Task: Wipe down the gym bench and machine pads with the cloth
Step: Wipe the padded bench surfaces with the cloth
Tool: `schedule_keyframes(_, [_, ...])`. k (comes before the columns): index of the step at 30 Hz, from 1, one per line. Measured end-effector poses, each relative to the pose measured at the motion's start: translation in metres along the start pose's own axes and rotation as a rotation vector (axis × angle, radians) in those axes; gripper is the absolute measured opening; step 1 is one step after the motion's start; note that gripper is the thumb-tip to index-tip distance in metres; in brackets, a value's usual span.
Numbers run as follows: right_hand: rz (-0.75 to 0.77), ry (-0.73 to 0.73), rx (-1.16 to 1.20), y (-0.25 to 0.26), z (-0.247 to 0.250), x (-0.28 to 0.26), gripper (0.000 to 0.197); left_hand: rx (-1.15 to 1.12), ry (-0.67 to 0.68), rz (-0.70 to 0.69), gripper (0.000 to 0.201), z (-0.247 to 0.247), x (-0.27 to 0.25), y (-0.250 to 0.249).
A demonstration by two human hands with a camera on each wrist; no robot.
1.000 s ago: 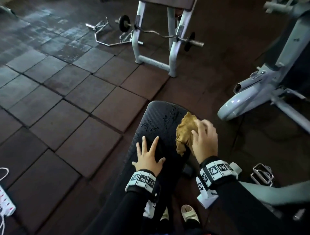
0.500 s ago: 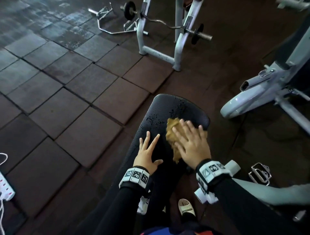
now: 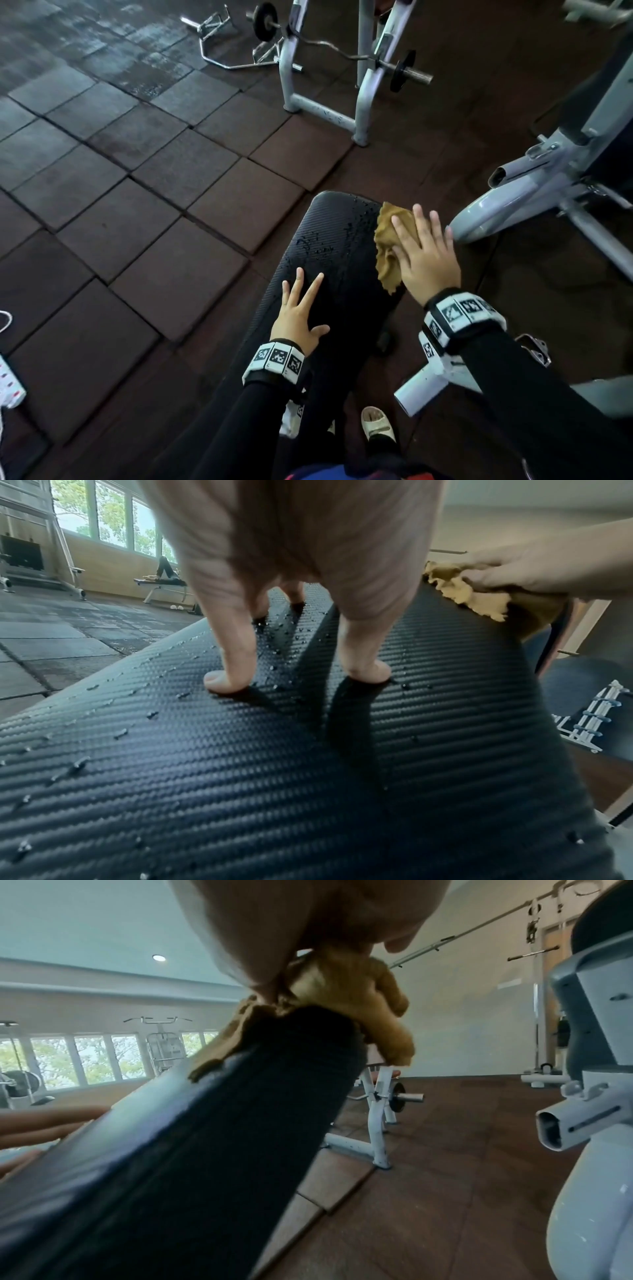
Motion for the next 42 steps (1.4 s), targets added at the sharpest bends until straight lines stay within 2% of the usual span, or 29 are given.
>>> schedule_keyframes(2, [0.046,0.007,0.013,0.012,-0.003,0.005,0.047,0.003,0.001,0.005,0.109,0.0,0.0,0.0])
schedule_keyframes(4, [0.172,0.0,-0.06,0.026,-0.008,-0.008,0.048,0.007,-0.001,0.006,0.109,-0.001,0.0,0.001])
schedule_keyframes(7, [0.402,0.026,-0.101,0.041,-0.02,-0.057,0.052,0.007,-0.004,-0.001,0.108,-0.001,0.0,0.002])
schedule_keyframes(10, [0.456,0.121,-0.075,0.036,-0.028,-0.116,0.059,0.006,-0.002,-0.006,0.108,-0.001,-0.001,0.002])
schedule_keyframes(13, [0.399,0.139,-0.103,0.018,-0.023,-0.126,0.065,0.005,-0.004,-0.015,0.108,-0.002,0.0,0.002])
schedule_keyframes(20, [0.139,0.06,-0.086,0.003,-0.001,-0.025,0.049,0.026,0.013,-0.011,0.111,-0.003,0.001,0.001])
schedule_keyframes(23, [0.061,0.062,-0.028,0.017,-0.006,-0.009,0.051,0.033,0.011,-0.014,0.112,-0.003,0.001,0.001])
schedule_keyframes(27, [0.02,0.064,0.097,0.035,-0.018,-0.048,0.052,0.035,-0.008,-0.033,0.111,-0.004,0.0,0.003])
schedule_keyframes(32, [-0.14,0.113,0.472,0.044,-0.035,-0.107,0.067,0.035,-0.02,-0.045,0.11,-0.006,0.0,0.004])
schedule_keyframes(38, [-0.208,-0.051,0.646,0.055,-0.046,-0.128,0.07,0.032,-0.007,-0.046,0.109,-0.008,0.001,0.005])
schedule_keyframes(42, [-0.263,-0.033,0.695,0.057,-0.048,-0.129,0.074,0.05,0.005,-0.042,0.108,-0.007,0.001,0.004])
Point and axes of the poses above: each hand's wrist, its own x-axis towards the middle knuckle, its own z-axis out of the back of the hand, y = z × x, the point moved 2 cm from there along x, towards the middle knuckle, and after that the axes turned 4 degrees about -y, right-handed, at the moved point
